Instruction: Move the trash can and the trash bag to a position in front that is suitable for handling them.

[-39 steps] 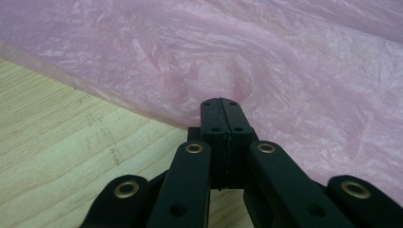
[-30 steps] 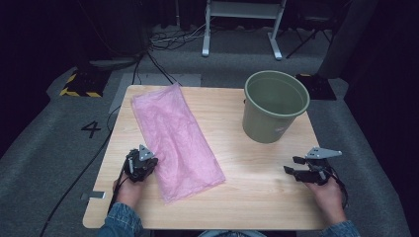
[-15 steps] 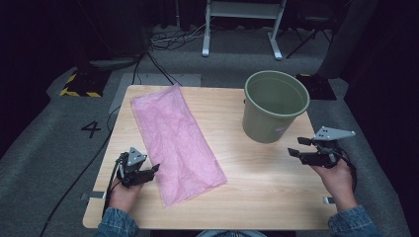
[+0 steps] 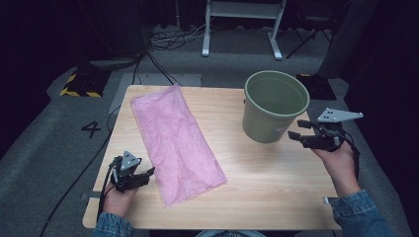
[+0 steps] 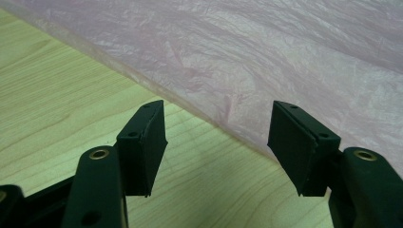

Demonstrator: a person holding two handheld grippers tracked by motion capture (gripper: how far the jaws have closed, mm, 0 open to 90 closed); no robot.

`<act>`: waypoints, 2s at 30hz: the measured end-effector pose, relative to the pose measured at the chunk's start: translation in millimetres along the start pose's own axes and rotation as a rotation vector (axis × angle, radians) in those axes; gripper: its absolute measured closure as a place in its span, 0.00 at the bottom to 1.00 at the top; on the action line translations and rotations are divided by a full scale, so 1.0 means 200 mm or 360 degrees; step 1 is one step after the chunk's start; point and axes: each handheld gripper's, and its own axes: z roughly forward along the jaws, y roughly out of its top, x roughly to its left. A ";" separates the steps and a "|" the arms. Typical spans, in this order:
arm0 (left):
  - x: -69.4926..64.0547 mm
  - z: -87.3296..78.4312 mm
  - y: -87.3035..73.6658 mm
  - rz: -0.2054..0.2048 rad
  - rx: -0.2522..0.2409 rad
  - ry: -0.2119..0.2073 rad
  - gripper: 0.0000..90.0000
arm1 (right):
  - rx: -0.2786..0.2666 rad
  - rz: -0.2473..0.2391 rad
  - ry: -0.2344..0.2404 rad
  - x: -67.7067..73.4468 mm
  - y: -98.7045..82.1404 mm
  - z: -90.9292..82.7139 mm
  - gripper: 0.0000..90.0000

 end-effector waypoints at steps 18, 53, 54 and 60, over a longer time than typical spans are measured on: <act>0.00 0.02 0.00 0.0013 0.0009 -0.0035 0.43 | 0.0025 -0.0031 -0.0032 0.00 0.26 0.20 0.59; -0.04 0.06 0.03 0.0059 0.0017 -0.0058 0.44 | 0.0112 -0.0200 0.0441 0.42 0.21 0.19 0.78; -0.04 0.06 0.03 0.0061 0.0017 -0.0058 0.44 | 0.0110 -0.0207 0.0457 0.45 0.21 0.18 0.78; -0.03 0.07 0.04 0.0038 0.0014 -0.0048 0.43 | 0.0107 -0.0244 0.0542 0.56 0.16 0.11 0.76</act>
